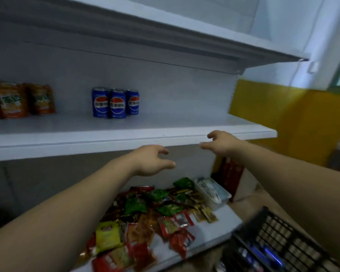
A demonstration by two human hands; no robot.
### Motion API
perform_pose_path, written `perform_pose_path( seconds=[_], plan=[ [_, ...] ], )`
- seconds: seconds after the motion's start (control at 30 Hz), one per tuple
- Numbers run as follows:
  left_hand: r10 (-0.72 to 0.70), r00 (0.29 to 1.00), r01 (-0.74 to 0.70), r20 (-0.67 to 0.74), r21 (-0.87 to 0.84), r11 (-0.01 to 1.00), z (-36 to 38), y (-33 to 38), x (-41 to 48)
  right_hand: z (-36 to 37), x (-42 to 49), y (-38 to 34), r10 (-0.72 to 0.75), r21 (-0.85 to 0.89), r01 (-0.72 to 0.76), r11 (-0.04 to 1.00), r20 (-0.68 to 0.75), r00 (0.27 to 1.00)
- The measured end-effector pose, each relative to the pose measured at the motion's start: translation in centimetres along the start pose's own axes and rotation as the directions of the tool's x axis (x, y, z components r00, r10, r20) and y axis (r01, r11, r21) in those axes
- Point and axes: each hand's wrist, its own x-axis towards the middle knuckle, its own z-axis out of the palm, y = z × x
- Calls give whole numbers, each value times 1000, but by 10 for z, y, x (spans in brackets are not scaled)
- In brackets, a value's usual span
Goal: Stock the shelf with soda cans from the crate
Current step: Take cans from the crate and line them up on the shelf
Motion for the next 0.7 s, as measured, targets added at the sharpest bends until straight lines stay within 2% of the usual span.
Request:
perform_pose_path(
  seconds=[0.13,0.33,0.47,0.7],
  plan=[
    [140,978,-146,152,28,989,67,78,-8,-24,-47,72,86,-36,-86,996,-16,996],
    [182,911,-215,369,49,975,177,157,26,-23,-100,215,308,47,-308,950,8,951],
    [177,843,-253,508,84,964,258,194,53,-5,-128,314,483,118,-488,865,71,873],
    [168,739,-298,652,93,950,387,225,112,42,-136,464,666,134,-703,699,239,707]
  ],
)
